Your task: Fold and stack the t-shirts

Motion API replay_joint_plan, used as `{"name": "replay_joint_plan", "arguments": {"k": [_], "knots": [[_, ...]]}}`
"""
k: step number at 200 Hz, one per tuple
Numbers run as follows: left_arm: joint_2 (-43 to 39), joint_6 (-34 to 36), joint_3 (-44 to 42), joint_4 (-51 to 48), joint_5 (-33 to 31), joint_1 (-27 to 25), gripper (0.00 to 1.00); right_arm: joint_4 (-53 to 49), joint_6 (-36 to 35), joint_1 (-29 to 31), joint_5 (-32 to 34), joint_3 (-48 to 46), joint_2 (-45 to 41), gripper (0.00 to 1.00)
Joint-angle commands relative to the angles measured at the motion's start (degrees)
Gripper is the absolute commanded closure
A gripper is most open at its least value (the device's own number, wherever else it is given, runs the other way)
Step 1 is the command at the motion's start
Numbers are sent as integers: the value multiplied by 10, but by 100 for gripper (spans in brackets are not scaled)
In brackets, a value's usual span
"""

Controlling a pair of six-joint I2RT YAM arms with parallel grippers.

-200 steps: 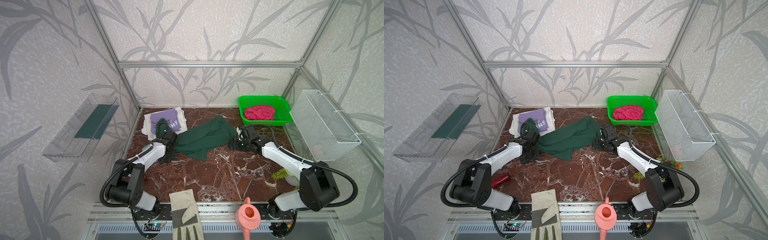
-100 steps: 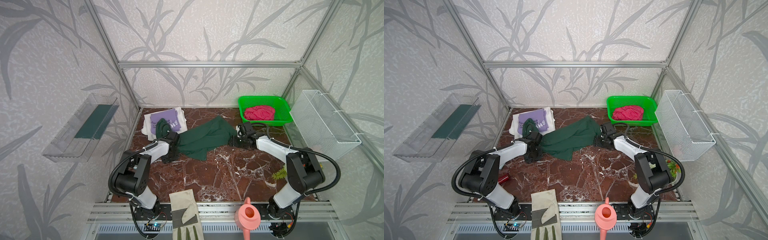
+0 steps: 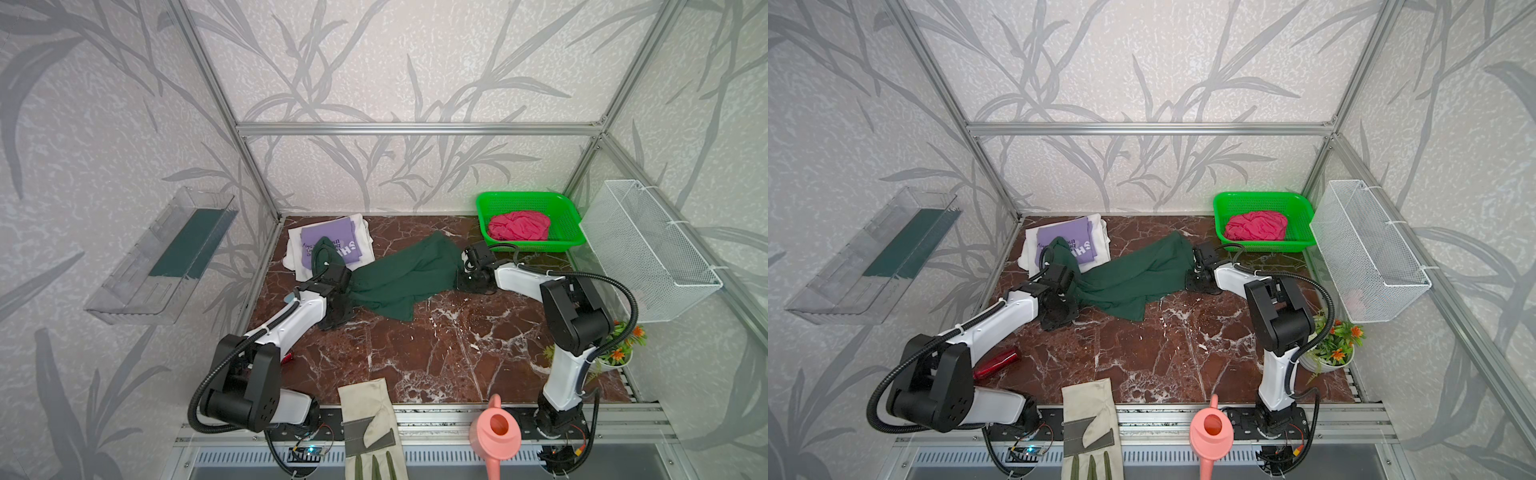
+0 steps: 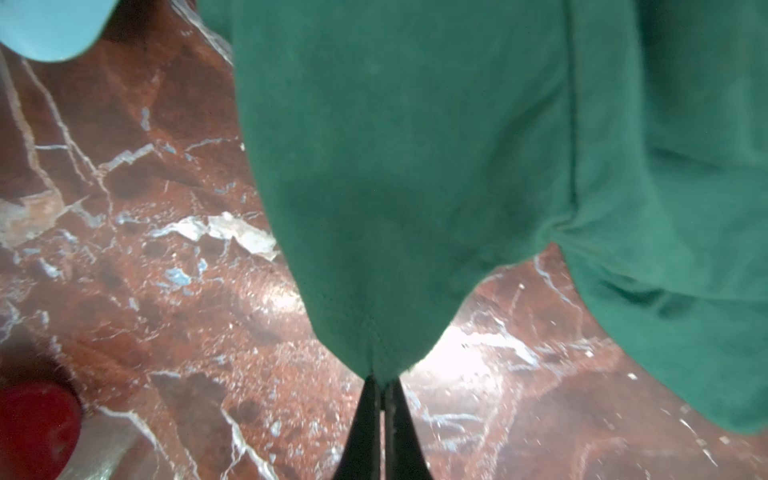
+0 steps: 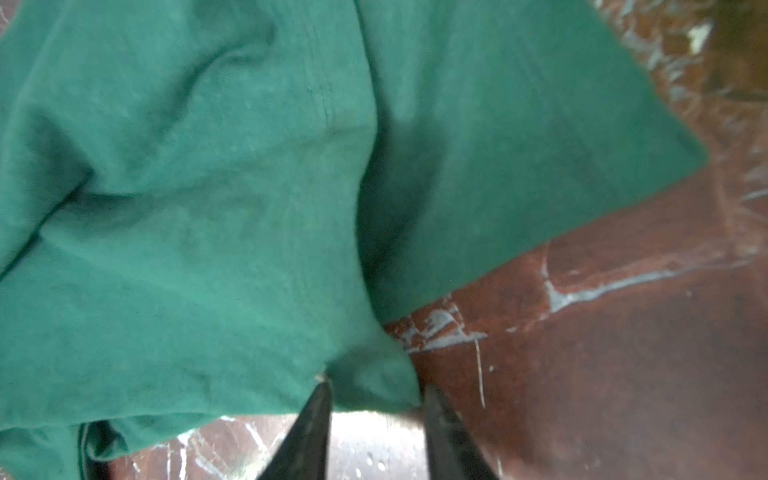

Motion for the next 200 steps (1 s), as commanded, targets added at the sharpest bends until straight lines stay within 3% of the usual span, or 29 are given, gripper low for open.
{"name": "replay_joint_plan", "arguments": {"k": [1,12,44,88,119,144,170,200], "knots": [[-19,8,19,-43,8,-2,100,3,-3,-2,1,13,18,86],[-25,10,24,-48,10,-2,100,1,-4,-2,-4,14,12,100],[-45,18,53,-69,18,-6,100,-10,-8,-2,-9,8,-46,100],[-116,42,129,-128,-6,-15,100,-77,-12,-2,-21,29,-205,100],[-167,72,186,-133,-18,-21,100,-108,-6,-5,31,14,-333,100],[-149,107,240,-124,52,-70,100,-181,-6,-18,83,-2,-414,100],[-75,120,262,-61,225,-148,100,-209,4,-39,95,-63,-471,100],[73,150,309,-53,262,-271,100,-178,23,-65,66,-145,-498,100]]}}
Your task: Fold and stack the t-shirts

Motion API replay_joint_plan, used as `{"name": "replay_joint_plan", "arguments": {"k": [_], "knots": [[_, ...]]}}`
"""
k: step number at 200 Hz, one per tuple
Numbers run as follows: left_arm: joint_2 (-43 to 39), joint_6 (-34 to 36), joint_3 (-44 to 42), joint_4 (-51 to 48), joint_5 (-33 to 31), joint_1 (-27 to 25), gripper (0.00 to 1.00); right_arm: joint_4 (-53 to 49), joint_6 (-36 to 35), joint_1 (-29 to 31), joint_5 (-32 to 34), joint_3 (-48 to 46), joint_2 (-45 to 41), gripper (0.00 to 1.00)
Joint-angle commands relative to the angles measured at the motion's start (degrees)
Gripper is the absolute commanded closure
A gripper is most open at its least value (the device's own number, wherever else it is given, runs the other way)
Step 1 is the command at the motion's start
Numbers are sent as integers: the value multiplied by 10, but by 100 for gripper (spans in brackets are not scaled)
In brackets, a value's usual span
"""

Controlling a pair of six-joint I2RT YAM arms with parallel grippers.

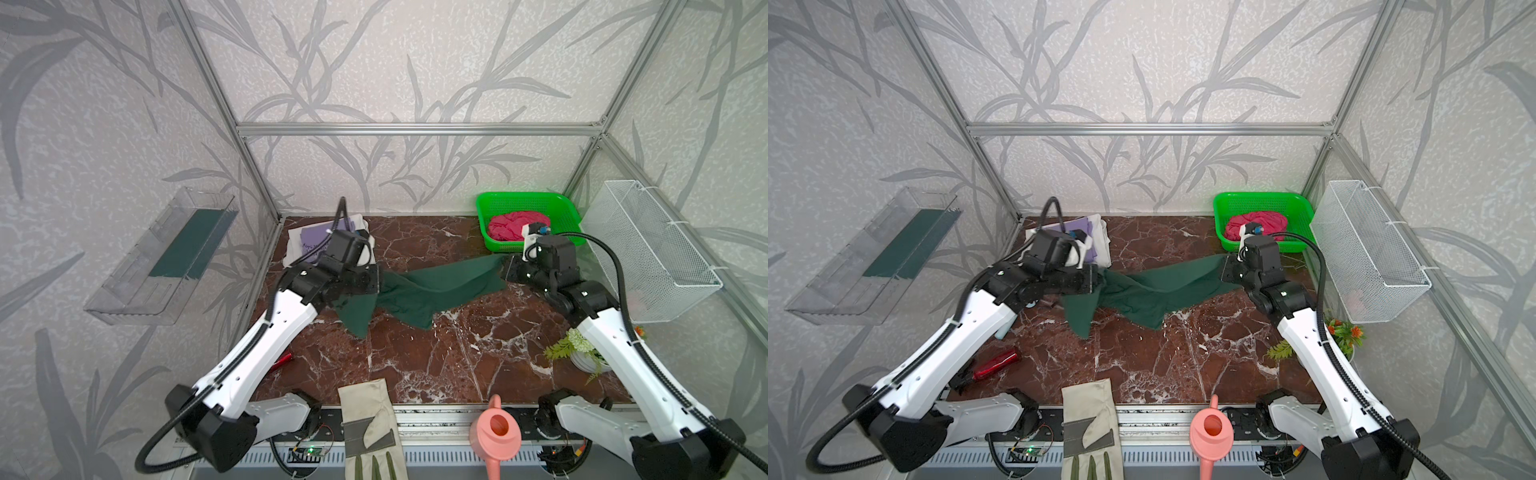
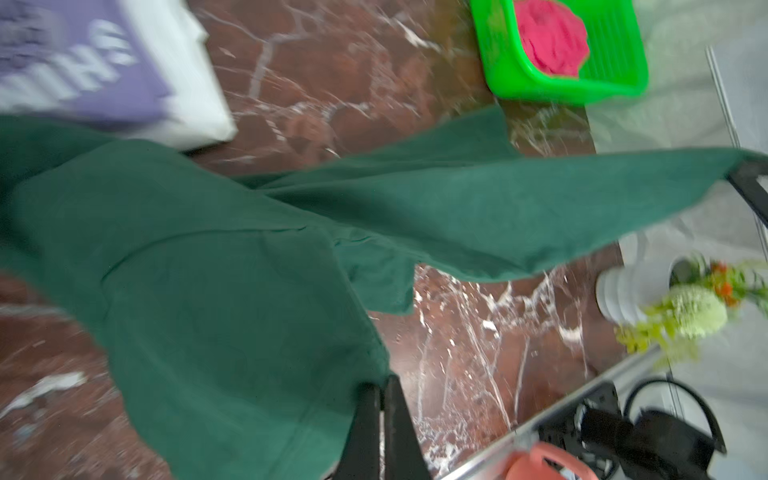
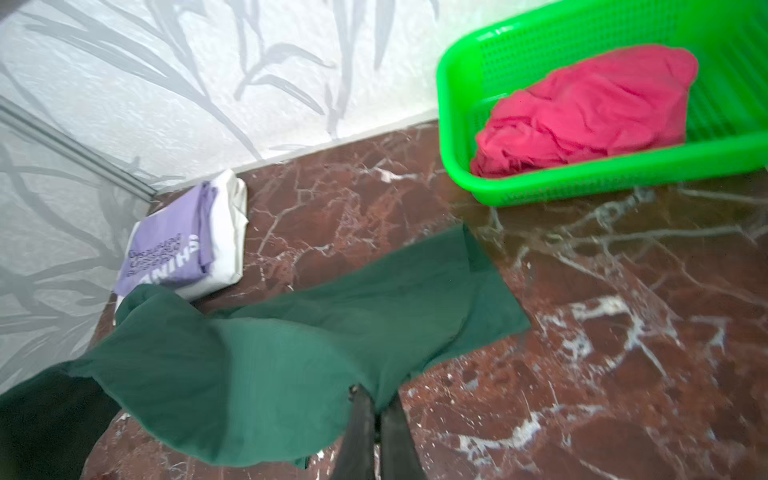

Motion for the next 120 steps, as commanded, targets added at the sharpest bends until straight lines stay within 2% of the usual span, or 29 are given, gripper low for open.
{"name": "replay_joint_plan", "arguments": {"k": [1,19,25,45,58,74,97,120], "knots": [[113,44,33,8,93,-78,100,-20,19,-16,-6,-57,-2,100],[214,37,70,20,93,-117,100,-10,23,-20,-19,-76,-3,100],[240,36,76,33,93,-126,97,-9,24,-20,-21,-79,-2,100],[273,23,80,78,74,-144,76,-7,22,-22,-23,-80,-2,100],[239,5,52,113,42,-147,61,-12,16,-23,-20,-78,-1,100],[173,-16,6,131,-14,-146,48,-14,9,-25,-19,-80,-1,100],[93,-77,-73,107,-86,-146,47,-9,3,-28,-24,-86,4,100],[65,-134,-153,111,-65,-155,51,3,1,-32,-37,-91,12,100]]}}
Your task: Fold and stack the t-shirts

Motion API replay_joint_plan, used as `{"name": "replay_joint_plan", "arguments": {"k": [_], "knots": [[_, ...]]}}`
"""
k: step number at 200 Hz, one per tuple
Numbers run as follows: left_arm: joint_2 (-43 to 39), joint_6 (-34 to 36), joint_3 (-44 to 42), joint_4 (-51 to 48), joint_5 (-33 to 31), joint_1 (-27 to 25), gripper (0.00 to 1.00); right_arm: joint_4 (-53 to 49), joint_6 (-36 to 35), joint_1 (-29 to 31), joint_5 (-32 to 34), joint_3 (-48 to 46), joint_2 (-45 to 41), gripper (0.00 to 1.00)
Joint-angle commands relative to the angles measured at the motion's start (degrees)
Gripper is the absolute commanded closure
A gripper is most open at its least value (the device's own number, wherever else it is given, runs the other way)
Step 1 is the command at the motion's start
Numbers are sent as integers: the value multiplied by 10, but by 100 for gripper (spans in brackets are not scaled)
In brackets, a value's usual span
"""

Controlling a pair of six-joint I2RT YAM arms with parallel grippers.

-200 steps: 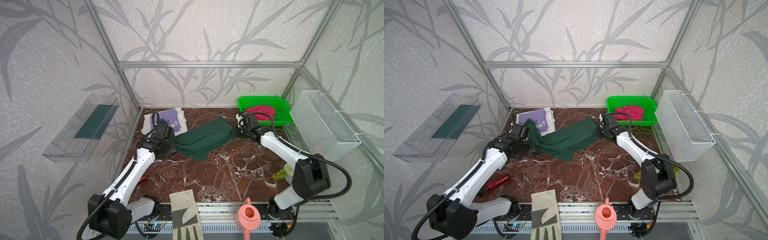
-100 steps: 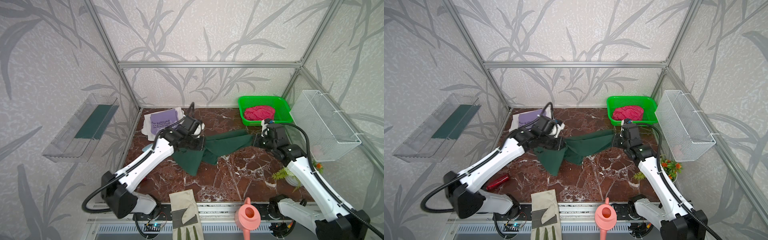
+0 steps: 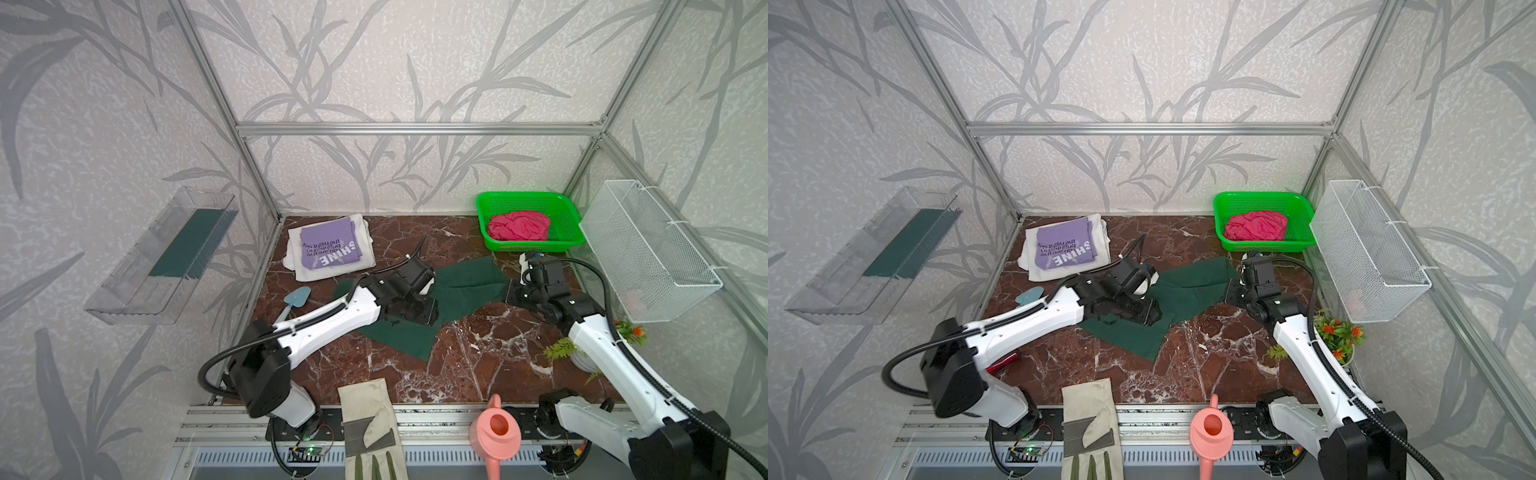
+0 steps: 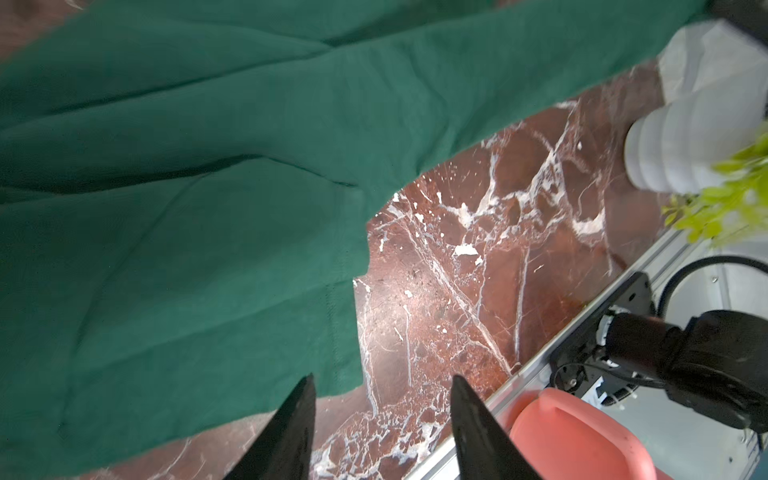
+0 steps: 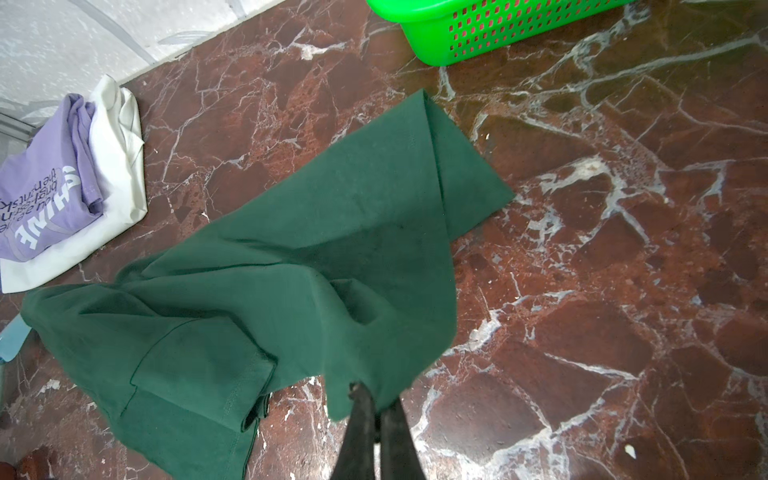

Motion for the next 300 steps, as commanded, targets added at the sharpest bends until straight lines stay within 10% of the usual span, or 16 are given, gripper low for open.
{"name": "replay_joint_plan", "arguments": {"k": [1,184,211,261,300], "knots": [[-12,-76,-72,-3,-27,-9,51,16,-9,-5,-15,-5,7,100],[226,-53,-26,-38,-72,-118,56,28,-25,-28,-44,-10,18,100],[238,-53,-32,-42,-83,-120,70,29,-21,-29,-46,-10,17,100],[109,-79,-46,-103,-189,-112,99,11,-34,-29,-55,23,14,100],[-81,-43,-14,-169,-263,-35,100,-6,-36,-29,-94,75,9,100]]}}
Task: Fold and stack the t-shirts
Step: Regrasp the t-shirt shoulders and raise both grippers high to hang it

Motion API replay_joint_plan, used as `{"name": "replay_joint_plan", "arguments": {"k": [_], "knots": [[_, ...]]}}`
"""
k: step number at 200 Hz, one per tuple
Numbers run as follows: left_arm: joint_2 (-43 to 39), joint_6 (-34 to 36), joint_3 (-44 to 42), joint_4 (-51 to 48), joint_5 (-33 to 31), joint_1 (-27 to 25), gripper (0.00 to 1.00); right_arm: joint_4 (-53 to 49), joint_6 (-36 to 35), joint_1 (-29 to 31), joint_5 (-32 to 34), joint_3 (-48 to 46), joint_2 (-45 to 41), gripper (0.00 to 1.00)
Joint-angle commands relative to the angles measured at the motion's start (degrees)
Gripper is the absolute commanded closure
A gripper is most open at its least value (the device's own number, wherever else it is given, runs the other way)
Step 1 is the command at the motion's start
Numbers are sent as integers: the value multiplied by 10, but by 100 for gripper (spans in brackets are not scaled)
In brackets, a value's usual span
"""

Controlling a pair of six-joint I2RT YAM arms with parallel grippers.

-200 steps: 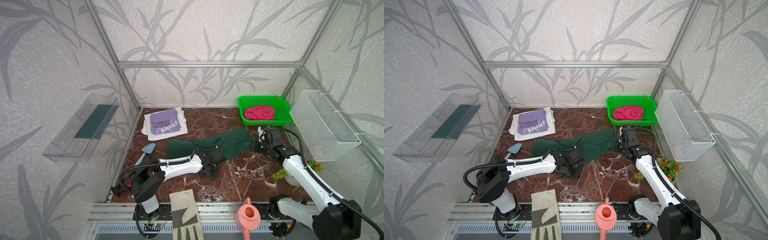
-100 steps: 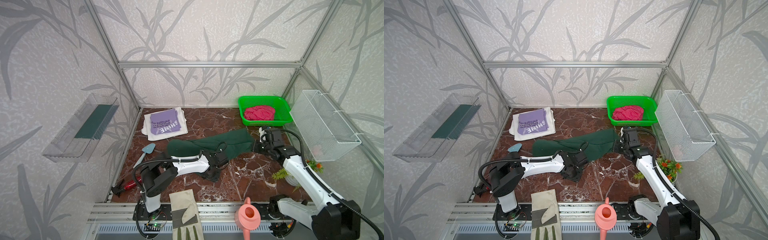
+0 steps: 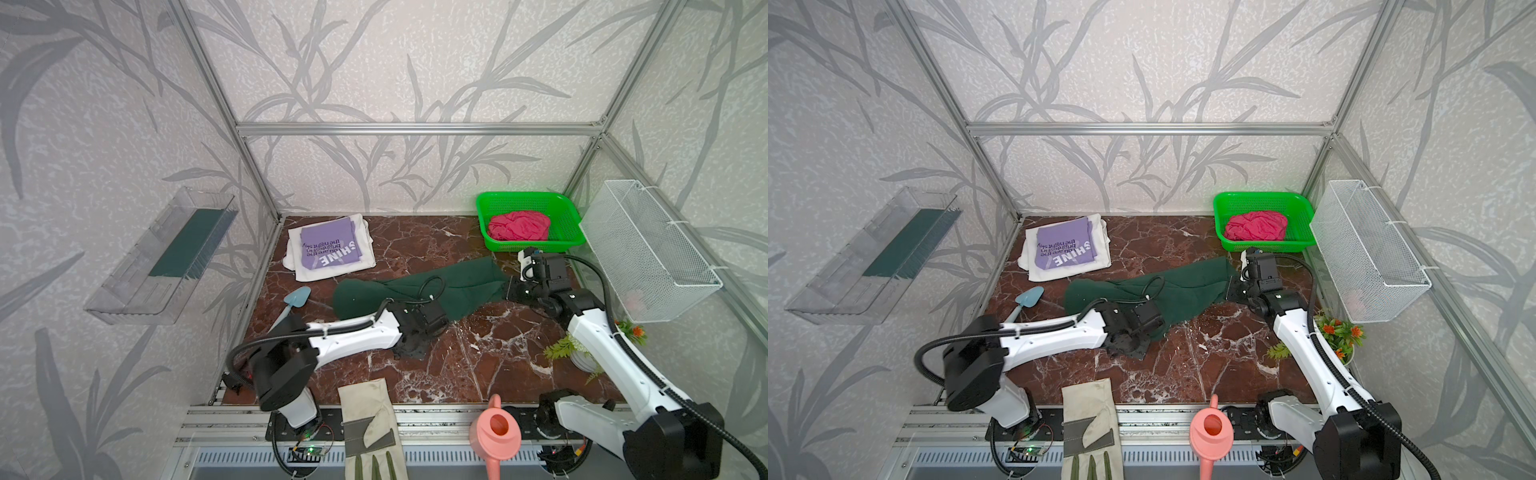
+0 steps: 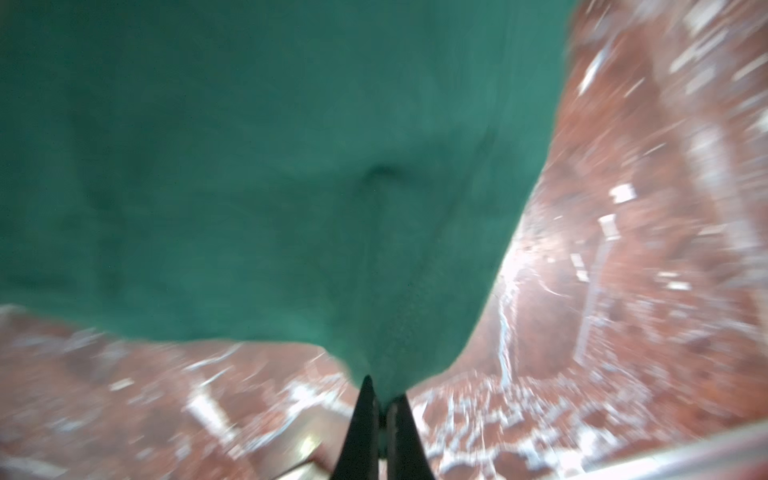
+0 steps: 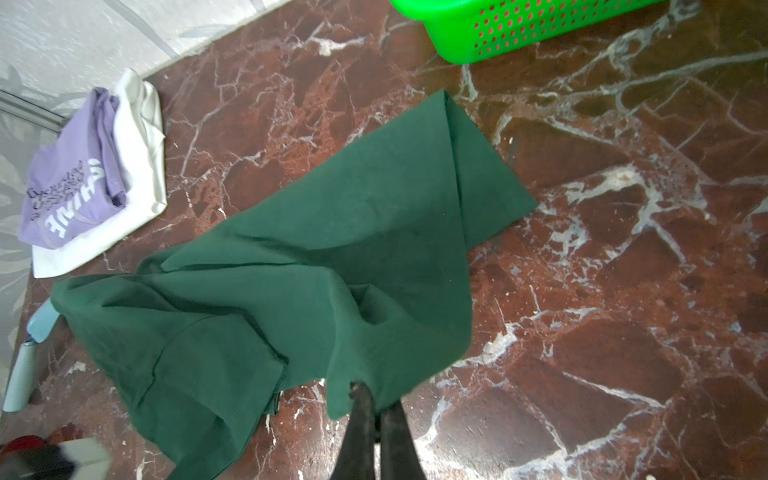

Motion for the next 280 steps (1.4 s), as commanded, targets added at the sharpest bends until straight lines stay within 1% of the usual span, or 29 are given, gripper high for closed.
{"name": "replay_joint_plan", "arguments": {"k": [1,15,27,38,49,69,88,122,134,146,158,188,203,223,259,280], "knots": [[-121,19,31,-62,-82,54,100,-16,-10,-2,-37,50,-16,100],[-188,49,45,-58,-102,94,100,-24,-11,-2,-66,80,-18,100],[-229,81,78,-66,-104,140,100,-33,-11,-1,-87,111,-18,100],[-246,112,130,-86,-108,186,100,-41,-11,-1,-99,145,-19,100],[-246,146,199,-105,-125,219,100,-47,-9,0,-103,181,-21,100],[-212,209,343,-127,-152,258,100,-46,-3,-1,-99,252,-20,100],[-158,250,485,-140,-171,277,100,-26,7,-1,-95,310,-17,100],[-57,301,741,-148,-201,284,100,30,16,-1,-76,397,-17,100],[-24,315,829,-154,-200,283,100,42,14,-1,-67,430,-16,100],[-4,330,886,-141,-189,284,100,52,8,-1,-61,463,-14,100],[-5,338,908,-107,-177,283,100,64,2,-1,-52,493,-15,100],[-41,355,904,-6,-143,284,100,121,-24,-1,-20,541,-19,100],[-57,367,910,25,-138,284,100,120,-36,-1,-11,581,-11,100],[-67,387,928,40,-141,283,100,90,-42,-1,-4,641,4,100],[-93,396,935,55,-128,283,100,78,-43,-1,-1,689,7,100],[-112,391,936,70,-117,283,100,69,-31,-1,-16,709,5,100]]}}
